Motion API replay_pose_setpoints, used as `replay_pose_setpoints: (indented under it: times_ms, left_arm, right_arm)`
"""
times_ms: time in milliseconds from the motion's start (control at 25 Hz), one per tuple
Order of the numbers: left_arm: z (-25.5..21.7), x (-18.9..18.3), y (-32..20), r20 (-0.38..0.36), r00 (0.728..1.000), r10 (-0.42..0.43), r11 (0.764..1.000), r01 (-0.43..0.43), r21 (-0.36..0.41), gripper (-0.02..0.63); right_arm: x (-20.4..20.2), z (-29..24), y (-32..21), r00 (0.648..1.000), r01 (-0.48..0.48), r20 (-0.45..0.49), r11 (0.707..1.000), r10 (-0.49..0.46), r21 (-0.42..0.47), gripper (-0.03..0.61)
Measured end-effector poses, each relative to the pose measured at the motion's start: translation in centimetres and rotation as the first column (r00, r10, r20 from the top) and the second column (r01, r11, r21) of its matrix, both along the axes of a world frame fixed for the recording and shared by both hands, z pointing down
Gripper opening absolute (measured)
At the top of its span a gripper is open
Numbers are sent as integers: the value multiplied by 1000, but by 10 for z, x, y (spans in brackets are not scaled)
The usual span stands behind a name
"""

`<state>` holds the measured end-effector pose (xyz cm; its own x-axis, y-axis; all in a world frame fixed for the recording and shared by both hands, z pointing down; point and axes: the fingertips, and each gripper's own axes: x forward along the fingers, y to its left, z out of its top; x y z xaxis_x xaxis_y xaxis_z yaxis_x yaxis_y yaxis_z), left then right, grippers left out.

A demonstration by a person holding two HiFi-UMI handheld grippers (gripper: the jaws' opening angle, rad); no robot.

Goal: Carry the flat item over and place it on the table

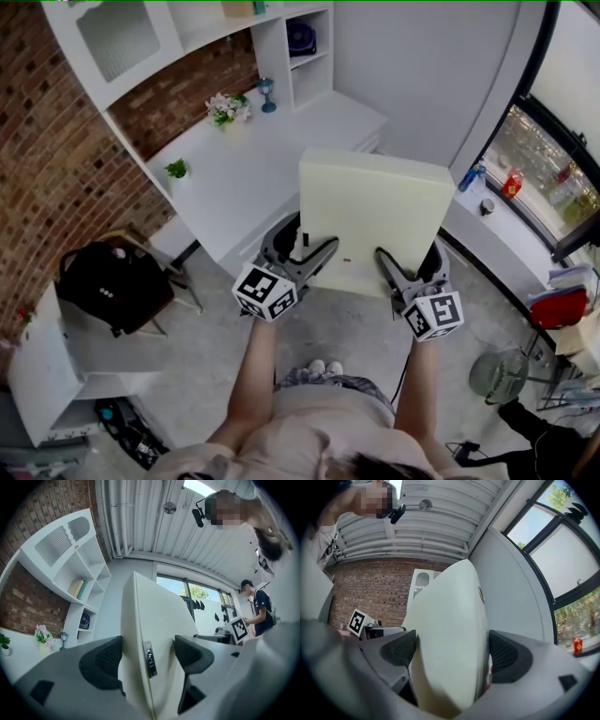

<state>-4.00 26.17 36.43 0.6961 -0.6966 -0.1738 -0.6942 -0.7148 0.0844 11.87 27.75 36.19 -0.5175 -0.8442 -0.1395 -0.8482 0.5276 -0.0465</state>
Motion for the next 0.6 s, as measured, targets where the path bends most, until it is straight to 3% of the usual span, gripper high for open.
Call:
replay_pose_setpoints:
  times_ms: [600]
  left_arm:
    - [8,12,-32,20,999,46,999,-46,4,345]
  right_arm:
    - [12,14,-26,998,-38,48,999,38,-10,488]
